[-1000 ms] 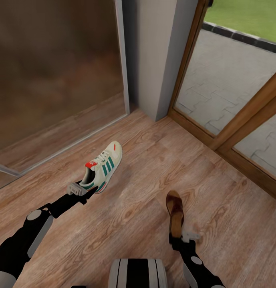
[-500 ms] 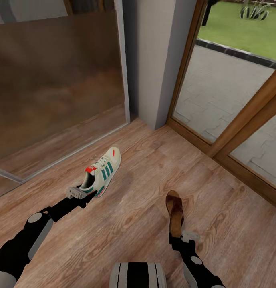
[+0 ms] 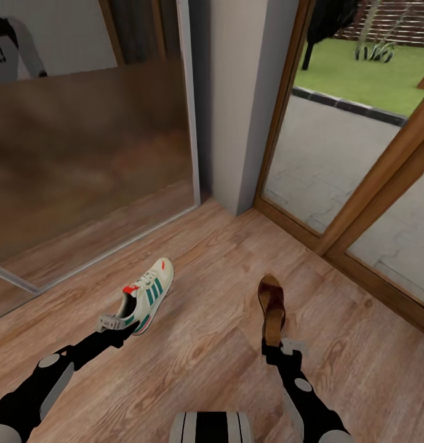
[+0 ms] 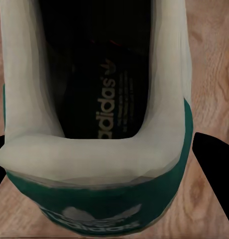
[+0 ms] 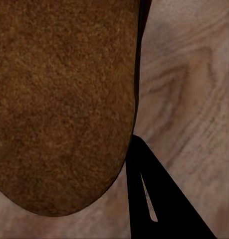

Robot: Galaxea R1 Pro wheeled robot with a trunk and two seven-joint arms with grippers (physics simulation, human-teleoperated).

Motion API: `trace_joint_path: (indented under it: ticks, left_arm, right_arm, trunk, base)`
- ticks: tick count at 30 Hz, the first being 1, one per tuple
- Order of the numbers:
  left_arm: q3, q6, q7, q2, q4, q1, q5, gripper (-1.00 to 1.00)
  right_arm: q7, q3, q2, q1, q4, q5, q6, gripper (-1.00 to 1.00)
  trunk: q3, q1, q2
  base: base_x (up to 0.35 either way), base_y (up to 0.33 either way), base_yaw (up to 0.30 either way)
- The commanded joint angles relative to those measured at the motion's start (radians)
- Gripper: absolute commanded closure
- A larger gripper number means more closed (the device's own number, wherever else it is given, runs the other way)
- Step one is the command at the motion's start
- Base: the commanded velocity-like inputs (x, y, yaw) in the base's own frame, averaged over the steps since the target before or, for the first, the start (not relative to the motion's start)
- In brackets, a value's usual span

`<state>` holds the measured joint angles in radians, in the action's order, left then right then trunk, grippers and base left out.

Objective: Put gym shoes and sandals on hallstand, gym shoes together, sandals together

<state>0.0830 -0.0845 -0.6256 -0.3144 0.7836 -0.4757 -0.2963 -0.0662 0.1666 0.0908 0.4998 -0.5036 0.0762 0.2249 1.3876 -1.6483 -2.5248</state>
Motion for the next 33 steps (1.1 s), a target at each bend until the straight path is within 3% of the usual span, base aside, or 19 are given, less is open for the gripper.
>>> trace_joint_path:
  ticks: [1, 10, 33]
  left_arm:
    - [0.004, -0.009, 0.000, -0.001, -0.010, 0.000, -0.005, 1.00]
    - [0.006, -0.091, -0.002, 0.002, -0.087, 0.000, -0.010, 1.00]
    - [0.006, -0.099, 0.002, 0.005, -0.159, 0.006, -0.011, 1.00]
  right_arm:
    - [-0.001, 0.005, 0.001, 0.000, -0.001, 0.004, 0.002, 1.00]
    - [-0.003, 0.006, 0.001, 0.000, -0.009, 0.007, 0.002, 1.00]
    - [-0.006, 0.006, 0.001, 0.000, 0.002, 0.008, 0.002, 1.00]
  trunk:
    - [-0.005, 0.001, 0.000]
    - [-0.055, 0.005, 0.002]
    - [-0.181, 0.015, 0.008]
  base:
    - [0.000, 0.000, 0.000]
    - [0.000, 0.000, 0.000]
    - [0.000, 0.000, 0.000]
